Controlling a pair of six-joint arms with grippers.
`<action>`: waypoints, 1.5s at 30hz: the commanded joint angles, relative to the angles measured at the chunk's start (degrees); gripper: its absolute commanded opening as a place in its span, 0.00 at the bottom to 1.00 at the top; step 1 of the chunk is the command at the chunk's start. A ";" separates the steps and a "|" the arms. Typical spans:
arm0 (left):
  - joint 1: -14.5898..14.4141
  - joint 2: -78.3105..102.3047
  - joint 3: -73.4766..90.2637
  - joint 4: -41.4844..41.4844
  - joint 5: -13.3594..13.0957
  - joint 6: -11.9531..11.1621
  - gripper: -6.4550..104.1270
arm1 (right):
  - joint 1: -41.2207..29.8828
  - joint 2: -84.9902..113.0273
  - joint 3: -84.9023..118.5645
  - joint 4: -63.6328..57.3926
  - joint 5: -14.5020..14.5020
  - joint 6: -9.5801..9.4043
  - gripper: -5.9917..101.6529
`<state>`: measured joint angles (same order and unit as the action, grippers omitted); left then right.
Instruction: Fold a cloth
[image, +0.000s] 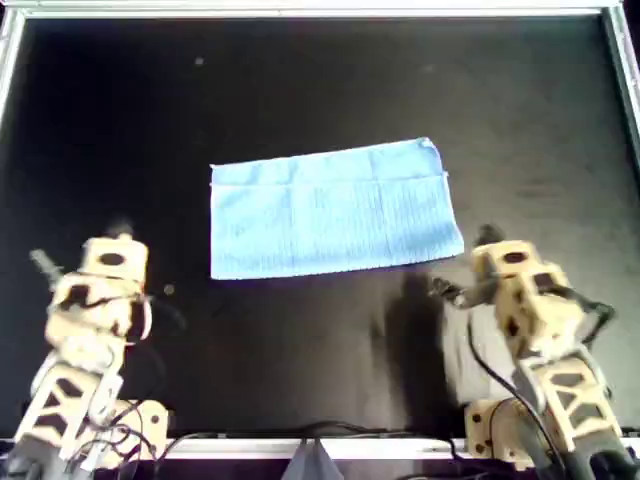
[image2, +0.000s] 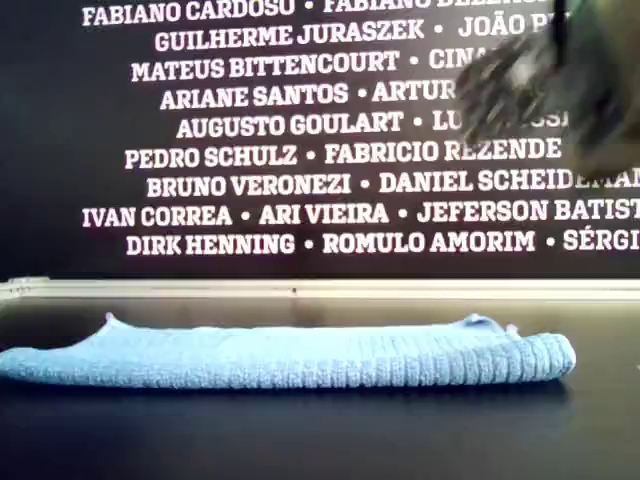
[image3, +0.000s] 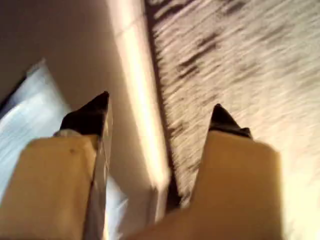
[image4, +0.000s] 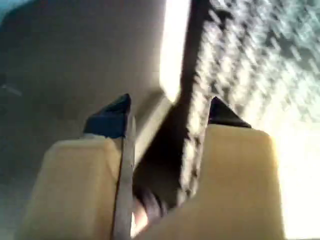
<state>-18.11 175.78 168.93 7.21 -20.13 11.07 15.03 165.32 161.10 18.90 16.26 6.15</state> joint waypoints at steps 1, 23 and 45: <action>1.23 2.20 -1.67 0.09 -3.16 0.35 0.69 | -6.33 9.76 -0.88 -1.32 1.85 -0.35 0.62; 11.34 2.72 3.16 0.18 -2.46 -0.62 0.69 | -13.80 13.80 12.57 -1.41 1.32 -0.18 0.62; 11.34 2.11 3.34 0.18 -2.64 0.09 0.69 | -9.23 5.45 12.57 -1.23 -7.38 -2.11 0.63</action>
<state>-8.35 177.63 173.06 7.38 -22.85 10.90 4.92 174.46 172.97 18.90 11.95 5.36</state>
